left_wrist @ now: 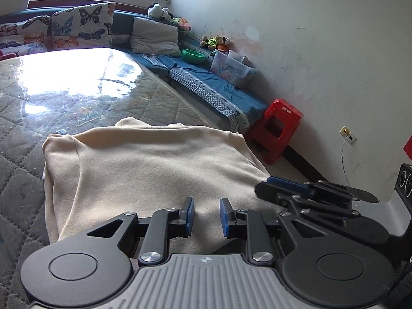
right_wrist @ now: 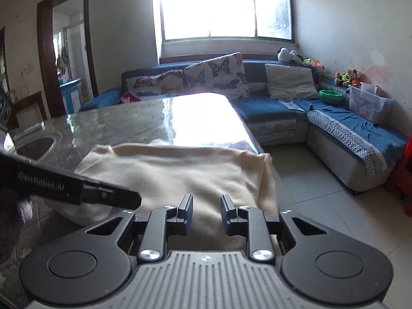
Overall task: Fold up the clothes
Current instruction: 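Lower the flipped sweatshirt onto the table and open both grippers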
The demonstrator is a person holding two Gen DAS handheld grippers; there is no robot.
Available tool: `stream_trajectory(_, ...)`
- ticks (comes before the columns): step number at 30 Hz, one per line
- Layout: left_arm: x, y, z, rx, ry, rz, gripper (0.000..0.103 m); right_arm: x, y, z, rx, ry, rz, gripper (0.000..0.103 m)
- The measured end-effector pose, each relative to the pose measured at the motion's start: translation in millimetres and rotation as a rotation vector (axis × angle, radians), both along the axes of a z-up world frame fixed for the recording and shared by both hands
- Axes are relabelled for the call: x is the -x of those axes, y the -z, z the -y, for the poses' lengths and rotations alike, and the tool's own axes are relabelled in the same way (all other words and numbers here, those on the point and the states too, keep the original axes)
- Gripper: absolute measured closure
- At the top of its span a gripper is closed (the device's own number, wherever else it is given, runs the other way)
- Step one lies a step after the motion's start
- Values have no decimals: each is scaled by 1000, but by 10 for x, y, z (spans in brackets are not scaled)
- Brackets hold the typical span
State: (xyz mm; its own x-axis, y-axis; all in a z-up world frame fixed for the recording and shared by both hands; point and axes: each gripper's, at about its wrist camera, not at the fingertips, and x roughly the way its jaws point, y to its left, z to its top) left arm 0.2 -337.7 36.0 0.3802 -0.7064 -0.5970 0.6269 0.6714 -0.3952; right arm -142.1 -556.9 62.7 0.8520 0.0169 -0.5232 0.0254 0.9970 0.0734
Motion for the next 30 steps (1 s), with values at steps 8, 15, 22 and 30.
stream_trajectory(8, 44, -25, -100, 19, 8, 8, 79, 56, 76, 150, -46, 38, -19, 80)
stream_trajectory(15, 90, -66, -423, -2, -63, 31, 79, 10, -17, -3, -41, -22, 8, 73)
stream_trajectory(22, 71, -5, -607, -10, -117, -8, 79, -94, 118, -210, 7, -68, -19, 62)
stream_trajectory(30, 140, -90, -712, -1, -155, 3, 63, -53, 94, -264, 25, -62, -11, 41)
